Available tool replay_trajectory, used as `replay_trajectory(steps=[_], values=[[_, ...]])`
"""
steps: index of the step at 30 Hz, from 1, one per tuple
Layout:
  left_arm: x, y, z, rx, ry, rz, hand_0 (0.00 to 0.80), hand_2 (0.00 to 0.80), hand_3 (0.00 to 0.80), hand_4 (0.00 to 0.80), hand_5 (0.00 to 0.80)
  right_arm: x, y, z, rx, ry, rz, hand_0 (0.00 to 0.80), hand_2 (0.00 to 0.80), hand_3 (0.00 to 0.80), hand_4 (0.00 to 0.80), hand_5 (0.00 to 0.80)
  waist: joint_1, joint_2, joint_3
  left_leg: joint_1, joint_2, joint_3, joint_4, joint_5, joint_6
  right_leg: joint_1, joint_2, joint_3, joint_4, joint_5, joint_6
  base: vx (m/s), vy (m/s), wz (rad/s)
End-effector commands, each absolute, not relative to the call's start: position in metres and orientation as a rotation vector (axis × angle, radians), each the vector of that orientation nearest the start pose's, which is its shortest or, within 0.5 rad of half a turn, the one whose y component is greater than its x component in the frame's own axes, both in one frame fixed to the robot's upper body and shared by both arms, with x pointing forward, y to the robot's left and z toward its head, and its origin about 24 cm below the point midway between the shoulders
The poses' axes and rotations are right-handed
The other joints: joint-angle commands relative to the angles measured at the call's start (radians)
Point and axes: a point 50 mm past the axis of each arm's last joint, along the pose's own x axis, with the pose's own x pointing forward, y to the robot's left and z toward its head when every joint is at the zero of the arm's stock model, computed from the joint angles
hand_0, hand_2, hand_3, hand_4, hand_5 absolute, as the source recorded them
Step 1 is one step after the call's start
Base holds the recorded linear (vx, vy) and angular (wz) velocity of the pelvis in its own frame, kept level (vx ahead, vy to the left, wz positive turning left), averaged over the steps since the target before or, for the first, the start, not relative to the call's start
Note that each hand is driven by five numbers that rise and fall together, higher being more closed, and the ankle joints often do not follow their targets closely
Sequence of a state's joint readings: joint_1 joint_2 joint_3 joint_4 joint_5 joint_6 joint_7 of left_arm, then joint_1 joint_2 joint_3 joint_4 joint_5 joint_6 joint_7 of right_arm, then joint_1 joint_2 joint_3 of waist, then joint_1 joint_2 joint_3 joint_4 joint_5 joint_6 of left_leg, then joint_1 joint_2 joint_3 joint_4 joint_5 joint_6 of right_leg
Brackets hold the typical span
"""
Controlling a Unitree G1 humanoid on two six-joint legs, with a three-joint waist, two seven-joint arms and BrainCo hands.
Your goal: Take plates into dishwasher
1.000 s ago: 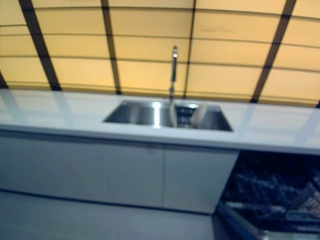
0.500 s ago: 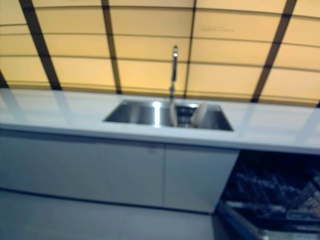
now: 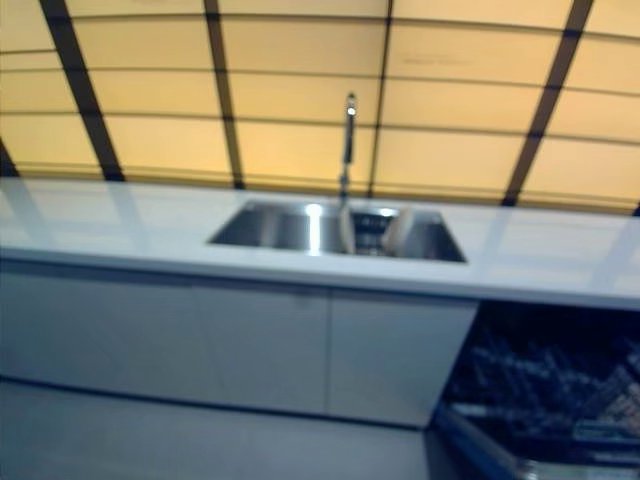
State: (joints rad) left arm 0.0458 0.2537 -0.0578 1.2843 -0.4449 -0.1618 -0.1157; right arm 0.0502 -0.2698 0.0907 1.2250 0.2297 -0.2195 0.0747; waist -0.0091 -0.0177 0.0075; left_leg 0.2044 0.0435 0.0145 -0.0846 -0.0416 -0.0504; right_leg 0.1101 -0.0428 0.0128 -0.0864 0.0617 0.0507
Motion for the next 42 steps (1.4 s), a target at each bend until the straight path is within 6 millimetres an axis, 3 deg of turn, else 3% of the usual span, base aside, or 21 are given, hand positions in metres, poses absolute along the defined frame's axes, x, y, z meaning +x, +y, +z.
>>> replay_trajectory(steps=[1,6,10,11,15,16,18,21,30,32,34,38,42], values=[[0.097,0.249,-0.155,-0.12,1.059,0.295,0.0,0.0,0.0,0.0,0.0,0.12,-0.246,-0.145,-0.063,0.943,-0.161,0.0,0.0,0.0,0.0,0.0,0.004,-0.03,0.005,-0.06,-0.096,0.012,0.004,0.041,0.088,0.003,0.006,-0.047,0.038,0.002,0.003,0.0,0.0,0.0],[0.097,0.249,-0.155,-0.119,1.056,0.297,0.0,0.0,0.0,0.0,0.0,0.127,-0.246,-0.141,-0.061,0.897,-0.155,0.0,0.0,0.0,0.0,0.0,0.005,-0.031,0.009,-0.06,-0.095,0.011,0.003,0.042,0.089,0.002,0.005,-0.048,0.038,0.003,0.006,0.0,0.0,0.0],[0.097,0.25,-0.154,-0.115,1.054,0.295,0.0,0.0,0.0,0.0,0.0,0.148,-0.246,-0.128,-0.043,0.768,-0.161,0.0,0.0,0.0,0.0,0.0,0.002,-0.033,0.019,-0.06,-0.094,0.01,0.005,0.044,0.089,0.001,0.004,-0.046,0.042,0.004,0.006,0.0,0.0,0.0],[0.095,0.251,-0.154,-0.113,1.052,0.298,0.0,0.0,0.0,0.0,0.0,0.164,-0.245,-0.116,-0.037,0.686,-0.164,0.0,0.0,0.0,0.0,0.0,-0.002,-0.034,0.024,-0.061,-0.093,0.012,0.004,0.044,0.089,-0.001,0.004,-0.044,0.042,0.005,0.008,0.0,0.0,0.0],[0.092,0.252,-0.154,-0.117,1.043,0.31,0.0,0.0,0.0,0.0,0.0,0.195,-0.241,-0.083,-0.053,0.493,-0.151,0.0,0.0,0.0,0.0,0.0,-0.014,-0.036,0.033,-0.065,-0.091,0.018,0.004,0.043,0.089,-0.009,0.004,-0.038,0.045,0.005,0.01,-0.04,-0.003,-0.01],[0.091,0.253,-0.153,-0.12,1.037,0.319,0.0,0.0,0.0,0.0,0.0,0.207,-0.239,-0.065,-0.066,0.393,-0.134,0.0,0.0,0.0,0.0,0.0,-0.021,-0.037,0.037,-0.065,-0.089,0.02,0.003,0.042,0.089,-0.012,0.004,-0.035,0.046,0.004,0.011,-0.033,0.001,-0.01],[0.091,0.254,-0.153,-0.122,1.033,0.326,0.0,0.0,0.0,0.0,0.0,0.216,-0.238,-0.046,-0.067,0.306,-0.122,0.0,0.0,0.0,0.0,0.0,-0.027,-0.038,0.04,-0.066,-0.089,0.022,0.002,0.042,0.089,-0.014,0.004,-0.032,0.048,0.004,0.012,-0.016,0.001,0.0],[0.089,0.255,-0.153,-0.124,1.03,0.34,0.0,0.0,0.0,0.0,0.0,0.23,-0.239,-0.001,-0.082,0.079,-0.101,0.0,0.0,0.0,0.0,0.0,-0.043,-0.04,0.045,-0.067,-0.088,0.023,0.001,0.04,0.092,-0.022,0.002,-0.019,0.054,0.001,0.016,0.0,0.0,0.0],[0.086,0.252,-0.153,-0.125,1.033,0.349,0.0,0.0,0.0,0.0,0.0,0.241,-0.254,0.091,-0.168,-0.339,-0.093,0.0,0.0,0.0,0.0,0.0,-0.052,-0.04,0.043,-0.069,-0.082,0.04,0.002,0.031,0.091,-0.03,-0.003,-0.014,0.059,-0.005,0.021,0.001,0.001,0.0],[0.085,0.252,-0.154,-0.125,1.033,0.347,0.0,0.0,0.0,0.0,0.0,0.241,-0.256,0.103,-0.15,-0.384,-0.092,0.0,0.0,0.0,0.0,0.0,-0.051,-0.04,0.042,-0.069,-0.081,0.042,0.002,0.031,0.091,-0.031,-0.004,-0.013,0.059,-0.005,0.021,0.0,0.0,0.0],[0.085,0.251,-0.154,-0.122,1.035,0.343,0.0,0.0,0.0,0.0,0.0,0.24,-0.261,0.126,-0.005,-0.498,-0.079,0.0,0.0,0.0,0.0,0.0,-0.05,-0.04,0.039,-0.069,-0.079,0.044,0.003,0.029,0.088,-0.03,-0.005,-0.014,0.058,-0.007,0.021,0.033,0.011,-0.01],[0.083,0.251,-0.154,-0.122,1.042,0.337,0.0,0.0,0.0,0.0,0.0,0.236,-0.265,0.146,0.256,-0.65,-0.051,0.0,0.0,0.0,0.0,0.0,-0.048,-0.04,0.033,-0.078,-0.079,0.046,0.004,0.037,0.086,-0.037,-0.006,-0.013,0.056,-0.001,0.018,0.0,0.0,0.0],[0.081,0.248,-0.156,-0.115,1.057,0.326,0.0,0.0,0.0,0.0,0.0,0.229,-0.269,0.169,0.332,-0.813,-0.059,0.0,0.0,0.0,0.0,0.0,-0.043,-0.036,0.022,-0.082,-0.08,0.044,0.004,0.034,0.083,-0.035,-0.009,-0.015,0.049,-0.001,0.018,0.025,0.021,-0.01]])
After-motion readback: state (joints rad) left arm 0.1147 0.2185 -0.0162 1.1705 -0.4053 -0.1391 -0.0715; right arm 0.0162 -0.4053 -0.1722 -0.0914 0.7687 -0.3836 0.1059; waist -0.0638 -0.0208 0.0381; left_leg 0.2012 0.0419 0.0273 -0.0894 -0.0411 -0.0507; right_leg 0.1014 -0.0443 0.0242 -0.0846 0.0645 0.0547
